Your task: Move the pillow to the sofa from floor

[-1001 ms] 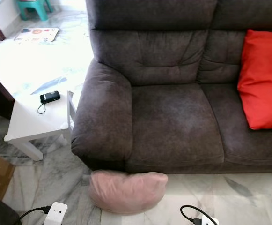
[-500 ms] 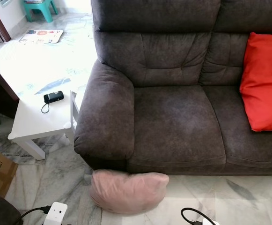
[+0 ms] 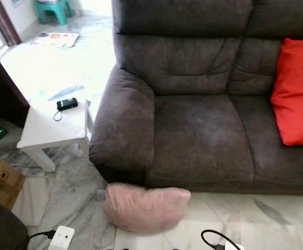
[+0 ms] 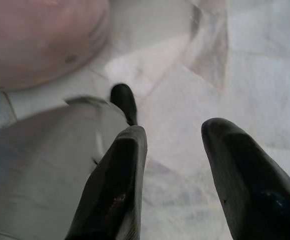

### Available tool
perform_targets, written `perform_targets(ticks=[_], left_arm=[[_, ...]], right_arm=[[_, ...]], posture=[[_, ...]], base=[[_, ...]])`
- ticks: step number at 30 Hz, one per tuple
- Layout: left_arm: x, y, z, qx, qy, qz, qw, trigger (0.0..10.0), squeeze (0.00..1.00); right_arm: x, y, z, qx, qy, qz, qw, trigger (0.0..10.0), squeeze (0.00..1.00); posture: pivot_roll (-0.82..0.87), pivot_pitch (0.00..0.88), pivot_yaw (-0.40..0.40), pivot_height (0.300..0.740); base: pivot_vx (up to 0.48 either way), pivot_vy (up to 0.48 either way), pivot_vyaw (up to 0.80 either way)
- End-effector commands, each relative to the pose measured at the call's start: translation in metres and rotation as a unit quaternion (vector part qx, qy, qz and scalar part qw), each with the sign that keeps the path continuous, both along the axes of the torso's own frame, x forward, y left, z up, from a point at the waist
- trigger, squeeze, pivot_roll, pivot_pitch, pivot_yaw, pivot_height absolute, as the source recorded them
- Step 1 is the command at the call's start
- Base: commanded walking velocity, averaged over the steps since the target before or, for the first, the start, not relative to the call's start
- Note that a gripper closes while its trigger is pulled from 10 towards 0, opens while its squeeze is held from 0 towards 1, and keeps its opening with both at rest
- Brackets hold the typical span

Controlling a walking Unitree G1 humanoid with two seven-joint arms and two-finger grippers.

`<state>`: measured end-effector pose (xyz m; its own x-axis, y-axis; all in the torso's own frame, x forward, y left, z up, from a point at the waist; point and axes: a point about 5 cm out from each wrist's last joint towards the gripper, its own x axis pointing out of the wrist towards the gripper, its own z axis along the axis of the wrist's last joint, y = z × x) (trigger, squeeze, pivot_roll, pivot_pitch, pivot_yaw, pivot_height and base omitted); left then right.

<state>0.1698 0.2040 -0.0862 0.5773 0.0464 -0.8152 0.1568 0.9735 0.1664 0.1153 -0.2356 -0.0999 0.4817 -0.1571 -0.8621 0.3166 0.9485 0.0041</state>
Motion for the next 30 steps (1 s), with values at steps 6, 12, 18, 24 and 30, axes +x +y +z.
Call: perform_targets(ticks=[6, 12, 18, 24, 30], left_arm=[[-0.0097, 0.0027, -0.004, 0.003, 0.018, 0.001, 1.0, 10.0, 0.0], [-0.0097, 0.0027, -0.004, 0.001, 0.017, 0.002, 1.0, 10.0, 0.0], [-0.0097, 0.0029, -0.004, 0.003, 0.019, 0.0, 1.0, 10.0, 0.0], [-0.0097, 0.003, -0.004, 0.004, 0.019, 0.0, 1.0, 10.0, 0.0], [-0.0098, 0.0035, -0.004, 0.004, 0.019, 0.001, 1.0, 10.0, 0.0]], right_arm=[[-0.0064, -0.0009, -0.0017, 0.002, 0.007, -0.01, 1.0, 10.0, 0.0], [-0.0066, -0.0009, -0.0017, 0.001, 0.008, -0.01, 1.0, 10.0, 0.0], [-0.0063, -0.0007, -0.0017, 0.002, 0.007, -0.01, 1.0, 10.0, 0.0], [-0.0063, -0.0008, -0.0017, 0.002, 0.007, -0.009, 1.0, 10.0, 0.0], [-0.0057, -0.0004, -0.0014, 0.002, 0.003, -0.009, 1.0, 10.0, 0.0]], posture=[[-0.06, 0.115, 0.02, 0.74], [-0.06, 0.116, 0.021, 0.74], [-0.07, 0.114, 0.021, 0.74], [-0.06, 0.115, 0.021, 0.74], [-0.06, 0.116, 0.023, 0.74]], base=[[0.0, 0.0, 0.0], [0.0, 0.0, 0.0], [0.0, 0.0, 0.0], [0.0, 0.0, 0.0], [0.0, 0.0, 0.0]])
